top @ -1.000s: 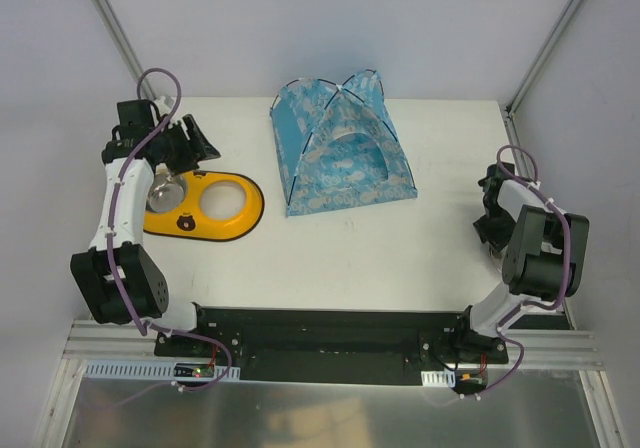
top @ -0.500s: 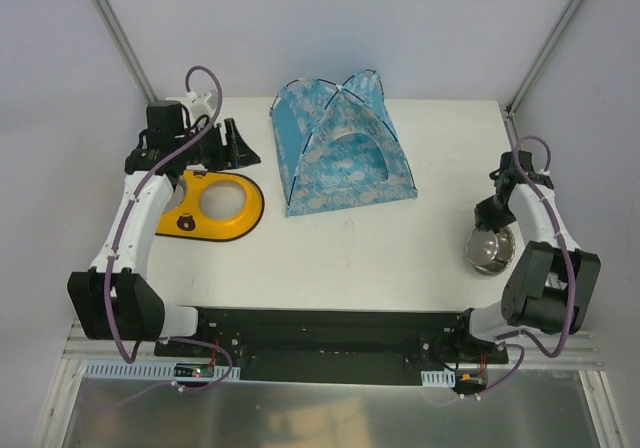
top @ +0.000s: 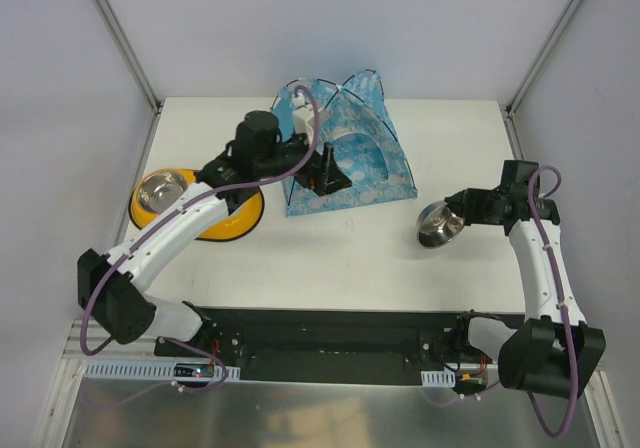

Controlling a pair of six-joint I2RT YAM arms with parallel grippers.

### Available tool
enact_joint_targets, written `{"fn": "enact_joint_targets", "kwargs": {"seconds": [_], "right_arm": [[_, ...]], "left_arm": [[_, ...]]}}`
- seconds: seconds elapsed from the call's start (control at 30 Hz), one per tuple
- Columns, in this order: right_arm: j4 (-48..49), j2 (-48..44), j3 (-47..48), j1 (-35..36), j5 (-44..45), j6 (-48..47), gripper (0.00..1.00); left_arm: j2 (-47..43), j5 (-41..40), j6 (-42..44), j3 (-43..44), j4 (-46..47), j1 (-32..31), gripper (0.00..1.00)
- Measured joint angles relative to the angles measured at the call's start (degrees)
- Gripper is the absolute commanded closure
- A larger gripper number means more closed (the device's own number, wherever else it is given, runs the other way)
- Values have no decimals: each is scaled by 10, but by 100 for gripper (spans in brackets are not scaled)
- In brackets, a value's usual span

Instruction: Set up the pet tent

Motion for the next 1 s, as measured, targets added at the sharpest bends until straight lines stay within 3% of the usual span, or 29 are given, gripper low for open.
{"fn": "enact_joint_targets", "kwargs": {"seconds": [0.33, 0.53, 0.63, 0.7, 0.8, 0.93, 1.0], "right_arm": [[69, -94, -74, 68, -29, 252, 100], [118, -118, -102, 91, -34, 367, 100], [132, -118, -102, 103, -35, 378, 100], [146, -118, -103, 108, -39, 378, 100], [164, -118, -107, 113, -43, 378, 100], [173, -118, -110, 113, -42, 378, 100], [181, -121, -110, 115, -52, 378, 94]], "left_arm": [[188, -90, 38, 95, 17, -138, 19], [223, -111, 58, 118, 24, -171, 19], [233, -130, 65, 126, 35, -179, 23], [242, -149, 70, 129, 38, -186, 30], [259, -178, 74, 138, 35, -190, 49], [272, -204, 86, 154, 20, -205, 100], [281, -220, 97, 156, 6, -209, 100]]}}
